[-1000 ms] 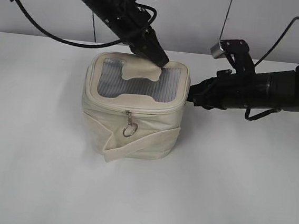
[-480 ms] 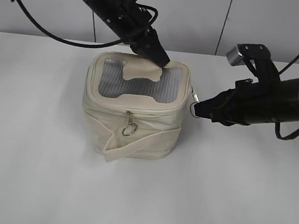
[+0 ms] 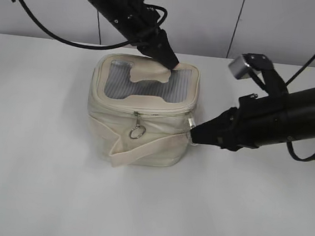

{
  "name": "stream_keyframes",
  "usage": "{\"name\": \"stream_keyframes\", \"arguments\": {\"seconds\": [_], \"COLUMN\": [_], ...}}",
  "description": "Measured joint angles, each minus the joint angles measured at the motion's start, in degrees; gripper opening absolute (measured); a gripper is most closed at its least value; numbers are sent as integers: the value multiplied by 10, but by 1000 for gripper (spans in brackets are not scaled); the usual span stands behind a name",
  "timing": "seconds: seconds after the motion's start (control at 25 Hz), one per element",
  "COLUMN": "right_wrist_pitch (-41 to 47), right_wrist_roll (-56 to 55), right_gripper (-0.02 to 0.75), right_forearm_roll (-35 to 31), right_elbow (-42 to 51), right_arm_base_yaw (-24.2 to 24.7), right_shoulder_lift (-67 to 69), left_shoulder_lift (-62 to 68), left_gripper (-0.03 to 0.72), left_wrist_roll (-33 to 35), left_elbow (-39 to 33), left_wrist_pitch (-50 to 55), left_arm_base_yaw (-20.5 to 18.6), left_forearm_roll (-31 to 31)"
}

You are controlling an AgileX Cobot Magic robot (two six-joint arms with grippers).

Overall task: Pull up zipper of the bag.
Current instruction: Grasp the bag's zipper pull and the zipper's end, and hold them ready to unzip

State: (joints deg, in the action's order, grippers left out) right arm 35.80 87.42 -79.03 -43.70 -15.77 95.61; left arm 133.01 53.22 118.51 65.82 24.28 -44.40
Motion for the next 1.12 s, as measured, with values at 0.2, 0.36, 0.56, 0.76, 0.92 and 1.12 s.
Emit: {"name": "stream_keyframes", "arguments": {"seconds": [0.2, 0.36, 0.56, 0.76, 0.92, 1.12], "right_wrist_pitch": [-35, -92, -102, -93, -111, -132], "right_wrist_roll": [-18, -21, -39, -64, -72, -179], "right_gripper": [8, 8, 8, 8, 8, 8], "right_forearm_roll": [-8, -39, -41, -41, -38, 52], "right_elbow": [0, -4, -46, -89, -94, -95], "right_arm_base_yaw": [-80, -135, -166, -190, -212, -218], "right_shoulder_lift": [-1, -1, 22, 62, 66, 66], "left_shoulder_lift": [0, 0, -1, -1, -1, -1], "left_gripper": [33, 33, 33, 33, 33, 33], "left_wrist_roll": [-33, -47, -48, -82, -120, -141], "left_elbow": [0, 0, 0, 0, 0, 0], "left_wrist_pitch": [-6, -7, -15, -24, -25, -28], "left_arm_base_yaw": [2, 6, 16, 20, 21, 23], "left_forearm_roll": [2, 7, 17, 22, 27, 31]}}
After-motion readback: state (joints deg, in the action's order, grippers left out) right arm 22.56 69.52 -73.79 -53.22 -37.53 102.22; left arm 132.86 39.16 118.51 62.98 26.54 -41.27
